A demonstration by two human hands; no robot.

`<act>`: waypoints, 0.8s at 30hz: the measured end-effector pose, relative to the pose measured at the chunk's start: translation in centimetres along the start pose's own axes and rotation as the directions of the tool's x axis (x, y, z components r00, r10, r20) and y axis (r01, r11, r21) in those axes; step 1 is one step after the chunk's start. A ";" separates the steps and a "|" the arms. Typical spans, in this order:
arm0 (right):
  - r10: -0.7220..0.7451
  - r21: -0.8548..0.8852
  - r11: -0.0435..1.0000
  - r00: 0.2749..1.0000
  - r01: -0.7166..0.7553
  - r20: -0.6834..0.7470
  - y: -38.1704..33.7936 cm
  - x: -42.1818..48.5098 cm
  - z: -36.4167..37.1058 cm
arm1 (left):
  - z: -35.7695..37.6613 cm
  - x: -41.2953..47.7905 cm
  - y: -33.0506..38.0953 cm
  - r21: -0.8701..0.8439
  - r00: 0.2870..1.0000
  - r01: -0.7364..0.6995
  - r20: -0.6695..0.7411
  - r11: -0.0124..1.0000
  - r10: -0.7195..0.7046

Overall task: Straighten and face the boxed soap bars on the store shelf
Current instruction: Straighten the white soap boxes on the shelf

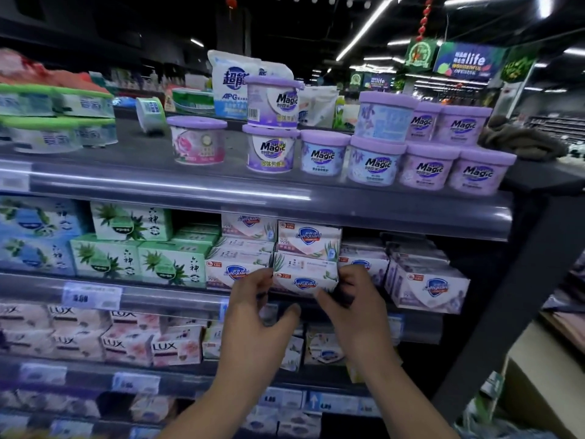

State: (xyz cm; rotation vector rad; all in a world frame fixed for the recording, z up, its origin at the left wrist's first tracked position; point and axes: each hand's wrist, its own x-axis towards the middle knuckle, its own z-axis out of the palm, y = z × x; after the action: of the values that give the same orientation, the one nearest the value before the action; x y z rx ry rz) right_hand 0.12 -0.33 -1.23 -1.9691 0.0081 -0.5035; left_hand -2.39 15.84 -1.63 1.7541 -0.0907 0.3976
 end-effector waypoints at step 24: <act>0.059 -0.066 0.997 0.969 -0.044 0.239 -2.4 6.3 -3.6 | -0.5 4.1 2.3 0.187 0.998 -0.064 -0.010 0.980 0.067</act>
State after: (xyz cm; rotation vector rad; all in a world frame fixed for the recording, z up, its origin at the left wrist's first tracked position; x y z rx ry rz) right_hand 4.09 -3.77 4.34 -2.0724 -0.0791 -0.2296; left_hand 0.72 16.46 1.90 1.9359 -0.1019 0.4811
